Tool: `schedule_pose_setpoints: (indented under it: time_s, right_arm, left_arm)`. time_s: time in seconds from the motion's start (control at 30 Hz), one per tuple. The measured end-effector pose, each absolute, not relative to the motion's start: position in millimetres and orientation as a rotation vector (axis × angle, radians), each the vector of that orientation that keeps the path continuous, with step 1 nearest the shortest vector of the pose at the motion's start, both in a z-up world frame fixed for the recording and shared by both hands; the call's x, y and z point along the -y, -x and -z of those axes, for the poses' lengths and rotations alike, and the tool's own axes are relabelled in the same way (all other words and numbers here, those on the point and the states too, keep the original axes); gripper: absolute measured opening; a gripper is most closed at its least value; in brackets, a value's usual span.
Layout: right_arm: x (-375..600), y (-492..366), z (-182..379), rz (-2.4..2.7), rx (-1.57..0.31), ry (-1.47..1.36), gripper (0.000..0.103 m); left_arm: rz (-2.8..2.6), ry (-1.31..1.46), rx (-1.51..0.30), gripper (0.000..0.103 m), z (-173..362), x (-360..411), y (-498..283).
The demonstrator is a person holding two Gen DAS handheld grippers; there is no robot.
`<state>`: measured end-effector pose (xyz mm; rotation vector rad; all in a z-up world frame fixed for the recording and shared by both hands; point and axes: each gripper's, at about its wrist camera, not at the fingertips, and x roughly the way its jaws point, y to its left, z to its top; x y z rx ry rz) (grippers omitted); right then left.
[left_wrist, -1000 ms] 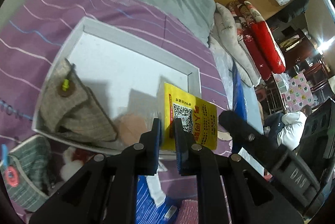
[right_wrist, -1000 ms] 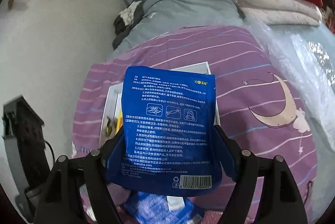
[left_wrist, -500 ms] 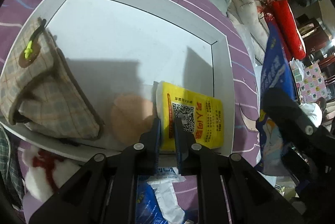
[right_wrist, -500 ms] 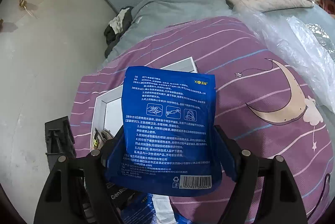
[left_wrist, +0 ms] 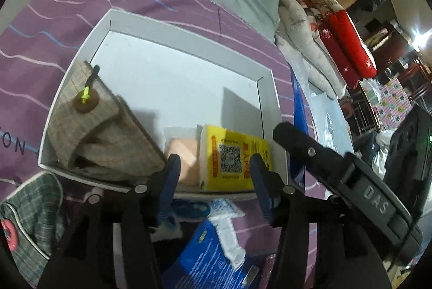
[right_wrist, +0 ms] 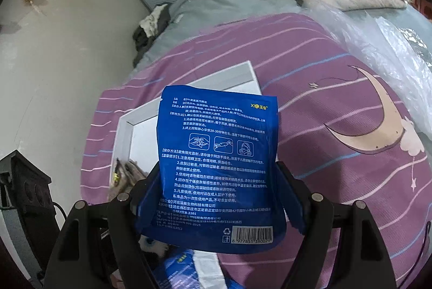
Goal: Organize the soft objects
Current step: 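Place the yellow and blue packets upright in the white tray and release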
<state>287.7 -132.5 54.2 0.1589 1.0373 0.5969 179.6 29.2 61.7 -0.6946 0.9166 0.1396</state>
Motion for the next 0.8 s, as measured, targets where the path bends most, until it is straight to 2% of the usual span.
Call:
schedule_pose_setpoints:
  time_s: [0.1,0.17,0.27,0.43,0.47,0.57,0.8]
  right_arm:
    - [124,-287,-50,-0.583,-1.036,-0.134,0.079]
    - [115,-288,-43,-0.585,-1.037,-0.126,0.079]
    - [103,-288,-33,-0.556,-1.028,-0.067,0.079]
    - [93,-290,-17,-0.532,-1.038,-0.016,0.079]
    - [91,-290,-16,-0.532,-1.035,-0.01,0.08]
    - [93,-291,-14,-0.537,-1.038,-0.021,0.082]
    - [102,-293,-15,-0.634,-1.125,-0.169,0.103]
  left_arm:
    - [-0.153,0.699,-0.916,0.051,-60,-38,-173]
    - [-0.202,0.673,-0.918,0.03,-60,-43,-171]
    - [-0.23,0.629,-0.922,0.014,-58,-45,-170]
    - [-0.122,0.619,-0.905,0.01,-51,-35,-175]
    - [-0.108,0.609,-0.903,0.003,-51,-32,-176]
    - [-0.121,0.581,-0.916,0.002,-50,-28,-179]
    - [-0.163,0.553,-0.935,0.002,-46,-28,-180]
